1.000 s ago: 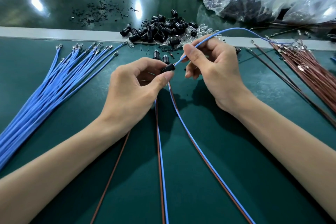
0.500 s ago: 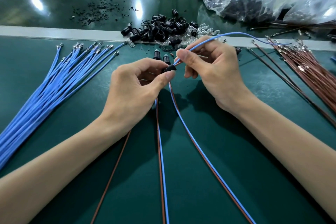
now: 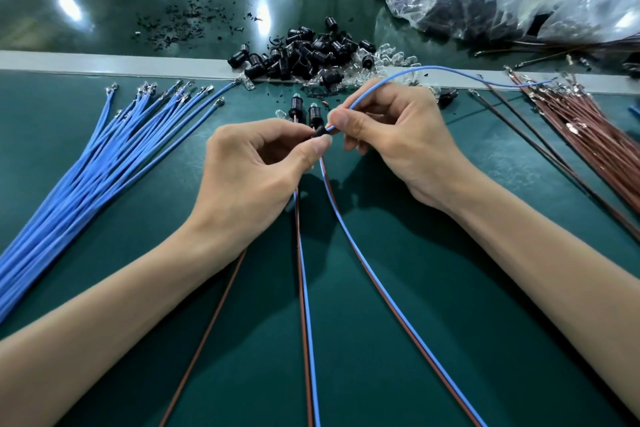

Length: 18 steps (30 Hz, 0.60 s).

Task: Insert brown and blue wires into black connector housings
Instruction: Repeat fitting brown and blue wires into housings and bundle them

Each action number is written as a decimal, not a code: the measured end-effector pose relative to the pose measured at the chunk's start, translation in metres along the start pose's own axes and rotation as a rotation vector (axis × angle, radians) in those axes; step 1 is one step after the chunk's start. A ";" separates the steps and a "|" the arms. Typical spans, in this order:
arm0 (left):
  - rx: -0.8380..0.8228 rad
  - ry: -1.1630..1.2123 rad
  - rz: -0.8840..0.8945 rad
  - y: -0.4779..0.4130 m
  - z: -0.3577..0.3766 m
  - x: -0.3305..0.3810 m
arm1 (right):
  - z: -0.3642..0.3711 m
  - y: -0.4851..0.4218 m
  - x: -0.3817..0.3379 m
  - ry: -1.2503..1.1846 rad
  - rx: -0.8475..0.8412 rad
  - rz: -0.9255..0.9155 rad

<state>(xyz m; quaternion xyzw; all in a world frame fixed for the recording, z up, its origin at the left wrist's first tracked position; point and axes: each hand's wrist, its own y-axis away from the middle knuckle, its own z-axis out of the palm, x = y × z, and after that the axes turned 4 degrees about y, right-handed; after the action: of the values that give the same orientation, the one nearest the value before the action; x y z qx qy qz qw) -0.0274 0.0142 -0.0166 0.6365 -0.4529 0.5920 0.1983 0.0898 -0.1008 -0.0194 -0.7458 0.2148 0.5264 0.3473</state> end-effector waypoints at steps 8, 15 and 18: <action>0.003 -0.102 -0.054 -0.004 0.000 -0.005 | -0.009 -0.006 -0.003 -0.032 0.160 0.141; 0.029 -0.123 -0.081 -0.003 0.001 -0.003 | -0.088 -0.054 -0.028 -0.954 0.586 0.287; -0.040 -0.176 -0.087 -0.003 0.001 -0.005 | -0.061 -0.068 -0.040 -0.586 0.281 0.445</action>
<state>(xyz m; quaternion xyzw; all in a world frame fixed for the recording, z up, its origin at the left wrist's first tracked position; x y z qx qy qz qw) -0.0238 0.0169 -0.0201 0.7008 -0.4523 0.5156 0.1959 0.1614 -0.1022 0.0500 -0.4442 0.3331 0.7449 0.3700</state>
